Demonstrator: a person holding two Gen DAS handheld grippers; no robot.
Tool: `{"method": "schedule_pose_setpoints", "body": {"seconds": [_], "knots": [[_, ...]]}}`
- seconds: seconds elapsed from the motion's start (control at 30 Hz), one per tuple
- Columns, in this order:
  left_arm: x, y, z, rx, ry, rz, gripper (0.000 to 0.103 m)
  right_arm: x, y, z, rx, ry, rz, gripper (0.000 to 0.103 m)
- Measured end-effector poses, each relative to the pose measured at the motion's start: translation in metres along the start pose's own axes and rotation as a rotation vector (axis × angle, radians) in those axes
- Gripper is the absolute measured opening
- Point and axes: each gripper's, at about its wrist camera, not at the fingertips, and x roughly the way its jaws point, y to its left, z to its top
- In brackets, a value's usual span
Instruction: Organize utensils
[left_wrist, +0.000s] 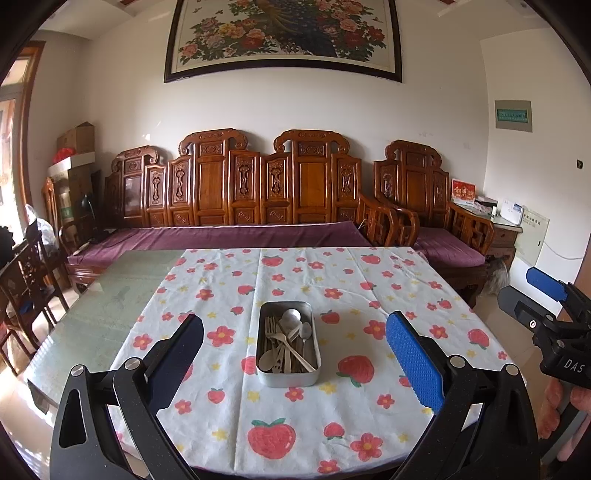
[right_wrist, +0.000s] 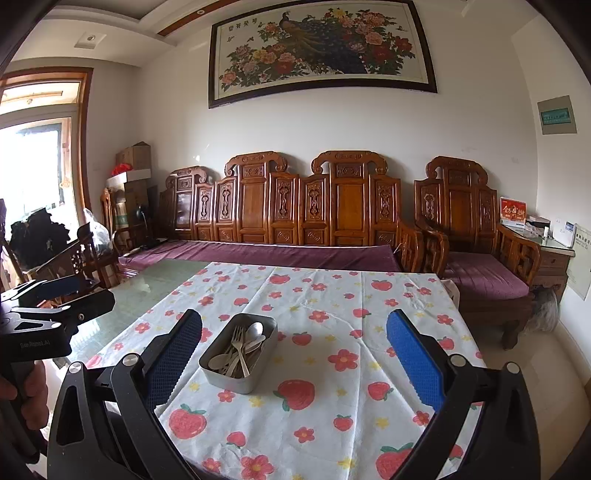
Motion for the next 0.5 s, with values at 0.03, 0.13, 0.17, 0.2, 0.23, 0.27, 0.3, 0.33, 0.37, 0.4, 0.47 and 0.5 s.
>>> {"method": "schedule_pose_setpoints", "body": {"seconds": [0.03, 0.13, 0.17, 0.2, 0.23, 0.27, 0.3, 0.33, 0.37, 0.4, 0.47, 0.5], "knots": [[-0.0002, 0.0004, 0.0000, -0.001, 0.000, -0.001, 0.096, -0.0001, 0.0002, 0.0000, -0.001, 0.000, -0.002, 0.101], [-0.0002, -0.0001, -0.0001, 0.000, -0.001, 0.000, 0.095, -0.0003, 0.0002, -0.0004, -0.001, -0.002, -0.003, 0.101], [-0.0010, -0.0004, 0.0005, 0.002, -0.003, 0.002, 0.096, -0.0005, 0.0008, -0.0006, -0.002, -0.004, -0.004, 0.101], [-0.0012, -0.0005, 0.0007, 0.004, -0.004, 0.002, 0.096, -0.0005, 0.0014, -0.0008, -0.004, -0.004, -0.006, 0.101], [-0.0014, -0.0004, 0.0013, 0.004, -0.004, 0.002, 0.096, 0.0002, 0.0019, -0.0011, -0.006, -0.005, -0.007, 0.101], [-0.0019, -0.0007, 0.0015, 0.003, -0.005, 0.001, 0.096, -0.0001, 0.0025, -0.0013, -0.005, -0.006, -0.007, 0.101], [-0.0018, -0.0007, 0.0014, 0.003, -0.005, 0.001, 0.096, -0.0008, 0.0026, -0.0016, -0.005, -0.006, -0.007, 0.101], [-0.0018, -0.0008, 0.0014, 0.004, -0.005, 0.001, 0.096, -0.0005, 0.0028, -0.0018, -0.004, -0.005, -0.006, 0.101], [-0.0018, -0.0009, 0.0014, 0.005, -0.005, 0.001, 0.096, -0.0007, 0.0026, -0.0018, -0.005, -0.005, -0.005, 0.101], [-0.0018, -0.0008, 0.0013, 0.005, -0.004, 0.002, 0.096, 0.0001, 0.0034, -0.0022, -0.007, -0.004, -0.005, 0.101], [-0.0022, -0.0005, 0.0015, 0.002, -0.003, -0.003, 0.096, -0.0015, 0.0039, -0.0027, -0.006, -0.005, -0.005, 0.101], [-0.0025, -0.0003, 0.0022, -0.001, -0.002, -0.006, 0.095, -0.0010, 0.0046, -0.0030, -0.006, -0.005, -0.004, 0.101]]}}
